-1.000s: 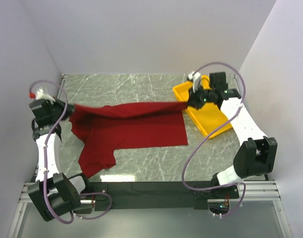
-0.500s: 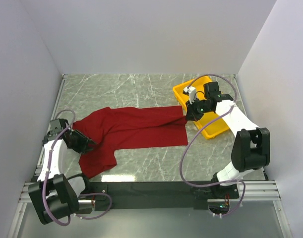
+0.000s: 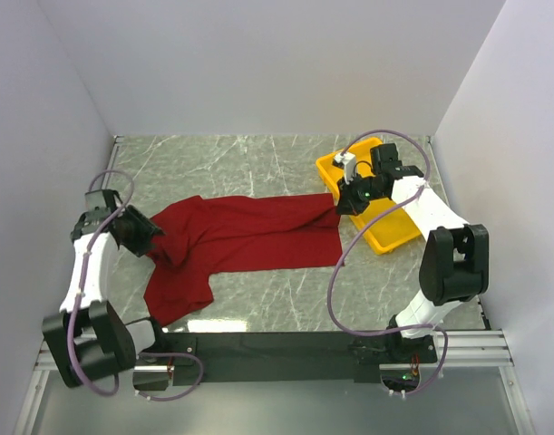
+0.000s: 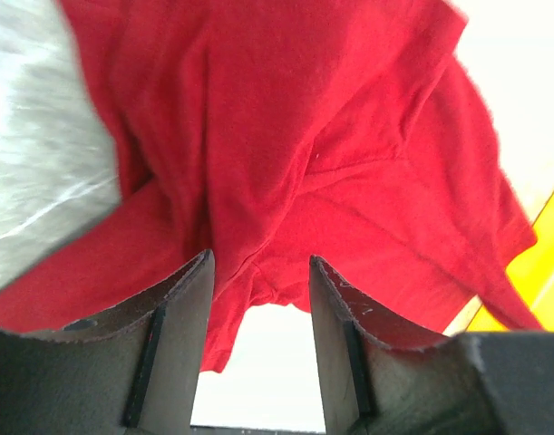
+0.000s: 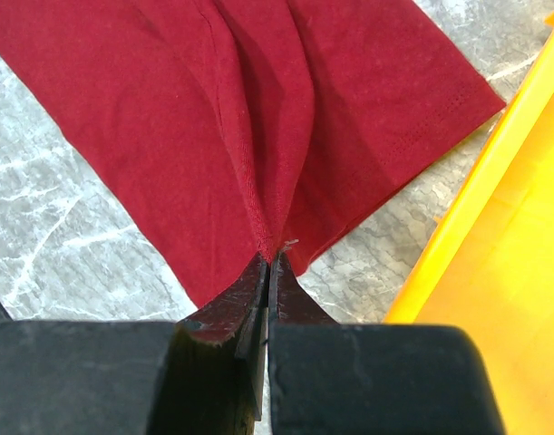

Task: Fold and stack the t-shirts
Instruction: Flatten the tshirt out

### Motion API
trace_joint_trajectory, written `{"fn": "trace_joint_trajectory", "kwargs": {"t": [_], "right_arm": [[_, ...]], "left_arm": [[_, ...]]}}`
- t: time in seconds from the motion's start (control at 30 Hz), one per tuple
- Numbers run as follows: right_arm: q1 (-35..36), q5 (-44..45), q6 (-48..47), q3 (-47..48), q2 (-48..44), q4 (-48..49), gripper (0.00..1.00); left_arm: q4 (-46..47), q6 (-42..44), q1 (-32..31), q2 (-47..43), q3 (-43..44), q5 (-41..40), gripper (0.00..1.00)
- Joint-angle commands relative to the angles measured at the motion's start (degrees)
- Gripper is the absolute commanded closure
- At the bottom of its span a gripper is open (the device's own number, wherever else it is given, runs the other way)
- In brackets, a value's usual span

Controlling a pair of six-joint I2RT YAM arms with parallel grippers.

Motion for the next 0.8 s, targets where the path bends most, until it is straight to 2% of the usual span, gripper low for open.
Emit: {"fn": "trace_joint_trajectory", "kwargs": {"t": [0.0,0.4,0.63,0.77], "right_arm": [[0.0,-0.7,0.1,2.2,0.2,0.7,1.00],[-0.1,-0.7,1.1,1.0,-0.5,1.3,1.00],[0.0,-0.9,1.1,1.7,0.2,1.0,1.00],[0.1,-0.7,0.8,1.8,0.2,0.8,1.00]], "left_arm": [[3.1,1.0,-2.6,3.1,-0.5,2.9,0.49],[1.6,0.8,-5.2,6.2,-2.5,-5.5,0.49],[5.9,-1.6,-6.1,7.9,-4.8,-4.0,0.51],[8.5,-2.8,-6.3,9.3,-5.4,-3.1,0.57]]}}
